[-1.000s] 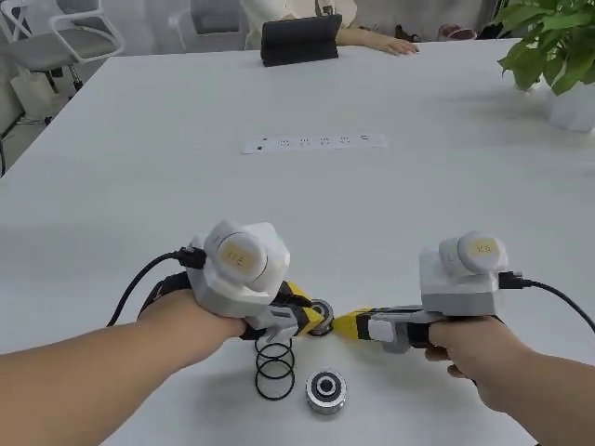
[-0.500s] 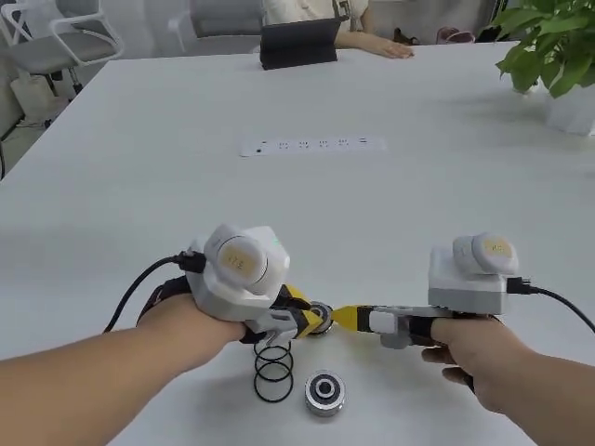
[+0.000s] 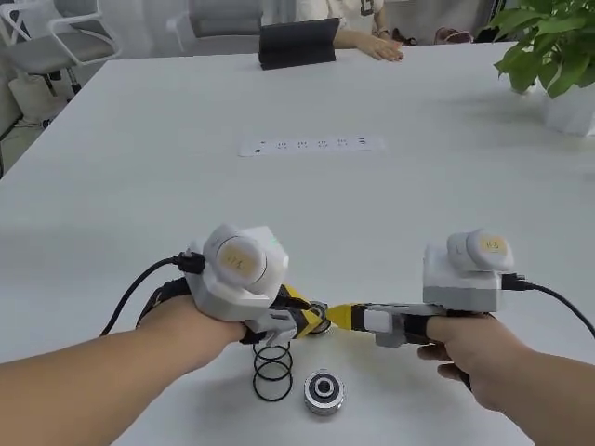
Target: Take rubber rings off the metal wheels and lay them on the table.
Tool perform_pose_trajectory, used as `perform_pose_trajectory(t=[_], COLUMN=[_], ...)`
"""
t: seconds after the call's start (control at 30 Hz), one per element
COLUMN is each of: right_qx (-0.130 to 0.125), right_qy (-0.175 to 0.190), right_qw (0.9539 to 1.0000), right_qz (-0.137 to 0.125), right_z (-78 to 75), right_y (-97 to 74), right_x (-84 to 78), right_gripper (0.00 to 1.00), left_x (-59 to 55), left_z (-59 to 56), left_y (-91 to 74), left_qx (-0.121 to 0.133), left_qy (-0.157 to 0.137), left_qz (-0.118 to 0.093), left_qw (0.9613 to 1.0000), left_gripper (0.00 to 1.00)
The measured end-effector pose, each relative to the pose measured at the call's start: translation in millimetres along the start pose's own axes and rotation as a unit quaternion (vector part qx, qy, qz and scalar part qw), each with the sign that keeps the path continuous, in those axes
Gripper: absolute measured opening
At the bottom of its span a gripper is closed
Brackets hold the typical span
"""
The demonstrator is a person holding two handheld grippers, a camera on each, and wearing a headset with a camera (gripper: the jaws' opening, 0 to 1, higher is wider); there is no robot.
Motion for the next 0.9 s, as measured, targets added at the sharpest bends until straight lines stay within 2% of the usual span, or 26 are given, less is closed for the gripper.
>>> perform_pose_trajectory(t=[0.2, 0.27, 0.33, 0.53, 0.8, 0.9], right_qx=[0.009, 0.026, 0.02, 0.033, 0.053, 0.052], right_qy=[-0.018, -0.013, -0.03, -0.013, -0.008, -0.009], right_qw=[0.9998, 0.9995, 0.9993, 0.9993, 0.9984, 0.9984], right_qz=[0.008, 0.007, 0.013, 0.012, 0.018, 0.019], right_z=[6.5, 11.8, 11.2, 10.1, 15.0, 14.5], right_y=[2.7, 4.2, 3.6, 1.2, -3.1, -3.7], right_x=[-0.2, 0.1, -0.3, -1.4, -2.0, -2.0], right_gripper=[0.0, 0.0, 0.0, 0.0, 0.0, 0.0], left_x=[0.0, 0.1, -0.2, 0.0, 0.0, -0.1], left_z=[0.1, 0.1, 0.3, -0.1, -0.2, -0.5], left_y=[0.4, 0.4, 0.3, -0.1, -0.4, -0.8], left_qx=[-0.002, -0.003, -0.002, -0.002, -0.003, -0.003], left_qy=[0.0, 0.0, 0.001, 0.001, 0.001, 0.0], left_qz=[-0.001, -0.001, -0.002, -0.001, -0.002, -0.002], left_qw=[1.0, 1.0, 1.0, 1.0, 1.0, 1.0], left_gripper=[0.07, 0.07, 0.07, 0.07, 0.07, 0.07])
Point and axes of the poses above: the centre of the closed fingertips' face, and the gripper's own axes: y roughly forward along the fingers, z roughly to its left, x roughly out of its top, the point moved 6 cm from there along -y, roughly backward along the fingers, and after that the axes turned 14 degrees about y, right-handed, at the moved point
